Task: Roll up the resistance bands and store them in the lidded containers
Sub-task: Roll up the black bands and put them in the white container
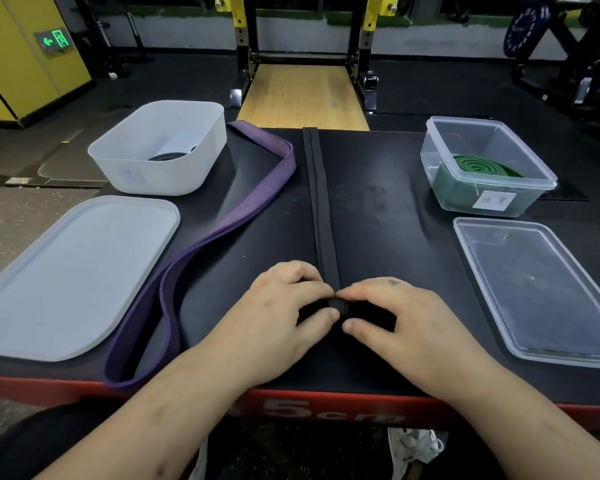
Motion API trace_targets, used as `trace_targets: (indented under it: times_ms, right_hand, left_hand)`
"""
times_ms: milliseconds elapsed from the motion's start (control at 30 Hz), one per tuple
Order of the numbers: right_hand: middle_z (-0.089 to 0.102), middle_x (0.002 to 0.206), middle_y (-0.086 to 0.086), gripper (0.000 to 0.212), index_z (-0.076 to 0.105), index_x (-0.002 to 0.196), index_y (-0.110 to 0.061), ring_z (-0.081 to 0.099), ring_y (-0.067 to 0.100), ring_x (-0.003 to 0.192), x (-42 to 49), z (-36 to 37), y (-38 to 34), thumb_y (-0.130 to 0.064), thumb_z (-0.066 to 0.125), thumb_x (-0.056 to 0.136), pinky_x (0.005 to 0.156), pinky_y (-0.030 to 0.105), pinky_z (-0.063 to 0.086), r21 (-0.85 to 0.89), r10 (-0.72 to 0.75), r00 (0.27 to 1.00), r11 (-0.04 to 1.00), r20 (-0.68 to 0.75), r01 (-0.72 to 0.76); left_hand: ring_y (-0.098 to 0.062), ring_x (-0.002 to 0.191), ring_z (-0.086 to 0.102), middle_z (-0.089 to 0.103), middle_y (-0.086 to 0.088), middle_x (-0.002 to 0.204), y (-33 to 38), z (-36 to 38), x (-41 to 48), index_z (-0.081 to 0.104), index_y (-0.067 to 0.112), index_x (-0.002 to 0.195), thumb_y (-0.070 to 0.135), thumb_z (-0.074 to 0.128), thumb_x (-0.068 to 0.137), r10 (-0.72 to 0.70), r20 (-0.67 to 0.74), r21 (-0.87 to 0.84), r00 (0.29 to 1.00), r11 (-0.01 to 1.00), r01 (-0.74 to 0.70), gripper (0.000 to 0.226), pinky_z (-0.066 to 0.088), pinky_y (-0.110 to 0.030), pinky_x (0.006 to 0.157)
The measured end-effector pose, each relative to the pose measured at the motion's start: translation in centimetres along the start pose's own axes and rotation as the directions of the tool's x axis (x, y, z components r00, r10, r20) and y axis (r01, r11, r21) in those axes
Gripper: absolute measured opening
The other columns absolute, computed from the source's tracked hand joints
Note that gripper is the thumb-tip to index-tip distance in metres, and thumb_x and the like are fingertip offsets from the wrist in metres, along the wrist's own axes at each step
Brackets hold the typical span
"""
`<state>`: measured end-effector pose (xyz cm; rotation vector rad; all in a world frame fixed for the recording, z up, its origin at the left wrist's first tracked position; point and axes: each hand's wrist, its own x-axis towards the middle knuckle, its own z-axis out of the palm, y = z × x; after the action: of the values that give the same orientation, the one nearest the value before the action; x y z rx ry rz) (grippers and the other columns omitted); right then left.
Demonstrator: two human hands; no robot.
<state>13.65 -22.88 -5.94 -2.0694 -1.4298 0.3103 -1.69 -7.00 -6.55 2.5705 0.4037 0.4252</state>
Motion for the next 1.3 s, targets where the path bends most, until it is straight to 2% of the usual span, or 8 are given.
trace_targets:
  times_ms: [233, 400, 600, 733, 833, 967, 1200, 1300]
  right_hand:
    - [0.067, 0.106, -0.027, 0.025, 0.073, 0.116, -0.04, 0.055, -0.004, 0.115, 1.2, 0.2, -0.3, -0.037, 0.065, 0.093, 0.098, 0.02, 0.045, -0.009, -0.03, 0.999, 1.0, -0.013, 0.03]
    - [0.067, 0.105, -0.03, 0.024, 0.065, 0.113, -0.049, 0.058, -0.01, 0.111, 0.7, 0.1, -0.4, -0.043, 0.068, 0.09, 0.093, 0.009, 0.043, 0.045, 0.04, 0.995, 0.998, -0.088, -0.036]
    - [0.066, 0.105, -0.031, 0.019, 0.069, 0.106, -0.05, 0.059, -0.009, 0.109, 1.2, -0.1, -0.8, -0.043, 0.069, 0.089, 0.096, 0.021, 0.049, 0.058, 0.061, 0.995, 0.997, -0.081, -0.056]
    - [0.066, 0.103, -0.026, 0.017, 0.067, 0.103, -0.049, 0.059, -0.006, 0.109, 1.6, -0.2, -1.2, -0.041, 0.069, 0.088, 0.1, 0.021, 0.046, 0.07, 0.072, 0.995, 0.995, -0.068, -0.067]
    - [0.067, 0.104, -0.034, 0.014, 0.069, 0.097, -0.044, 0.057, -0.016, 0.111, 1.3, -0.2, -1.1, -0.032, 0.072, 0.091, 0.115, 0.009, 0.024, 0.097, 0.063, 0.997, 0.994, -0.054, -0.058]
    - [0.059, 0.106, -0.051, 0.022, 0.072, 0.095, -0.045, 0.046, -0.035, 0.107, 0.7, -0.2, -0.7, -0.024, 0.076, 0.089, 0.103, -0.007, 0.019, 0.213, 0.097, 0.994, 0.973, -0.039, -0.087]
    - [0.066, 0.105, -0.039, 0.017, 0.072, 0.096, -0.045, 0.059, -0.015, 0.109, 1.3, 0.0, -0.6, -0.029, 0.074, 0.091, 0.113, 0.017, 0.032, 0.189, 0.092, 0.993, 0.979, -0.076, -0.076]
    - [0.066, 0.106, -0.035, 0.015, 0.071, 0.096, -0.048, 0.059, -0.01, 0.11, 1.6, 0.1, -0.8, -0.033, 0.073, 0.09, 0.099, 0.015, 0.041, 0.154, 0.087, 0.993, 0.985, -0.08, -0.074]
  left_hand:
    - [0.004, 0.119, 0.046, 0.06, 0.025, 0.121, 0.1, -0.4, 0.4, 0.06, 0.039, 0.124, 0.042, 0.068, 0.092, 0.046, 0.003, 0.032, 0.999, 0.998, -0.046, 0.033, 0.031, -0.019, 0.107]
    - [0.005, 0.13, 0.038, 0.057, 0.022, 0.126, -0.1, -0.2, 1.3, 0.065, 0.037, 0.13, 0.043, 0.066, 0.095, 0.037, -0.001, 0.038, 0.999, 0.999, -0.037, 0.035, 0.021, -0.017, 0.111]
    - [0.004, 0.127, 0.042, 0.056, 0.024, 0.125, -0.2, -1.0, 1.6, 0.065, 0.041, 0.129, 0.049, 0.062, 0.096, -0.014, 0.049, 0.026, 0.999, 1.0, 0.013, 0.035, 0.034, -0.031, 0.113]
    - [0.01, 0.124, 0.037, 0.052, 0.026, 0.12, -0.2, -0.7, 1.0, 0.064, 0.044, 0.131, 0.05, 0.062, 0.095, -0.036, -0.013, 0.0, 0.999, 0.999, 0.036, 0.037, 0.024, -0.01, 0.11]
    - [0.016, 0.117, 0.032, 0.052, 0.026, 0.114, 0.2, 0.0, 0.6, 0.067, 0.04, 0.13, 0.044, 0.065, 0.095, -0.045, -0.064, -0.042, 0.997, 0.998, 0.042, 0.035, 0.012, 0.006, 0.098]
    - [0.019, 0.119, 0.031, 0.062, 0.024, 0.117, 0.2, 0.4, 0.3, 0.069, 0.04, 0.126, 0.041, 0.068, 0.095, -0.023, -0.091, -0.071, 0.996, 0.997, 0.016, 0.031, 0.012, 0.001, 0.104]
    - [0.014, 0.125, 0.038, 0.059, 0.031, 0.121, -0.2, 0.7, 0.6, 0.062, 0.044, 0.13, 0.046, 0.069, 0.092, -0.037, -0.088, -0.02, 0.995, 0.999, 0.036, 0.038, 0.023, -0.011, 0.109]
    - [0.021, 0.121, 0.035, 0.054, 0.037, 0.113, -0.3, 0.7, 0.6, 0.062, 0.044, 0.125, 0.043, 0.072, 0.089, -0.014, -0.06, 0.009, 0.998, 1.0, 0.015, 0.037, 0.022, -0.011, 0.108]
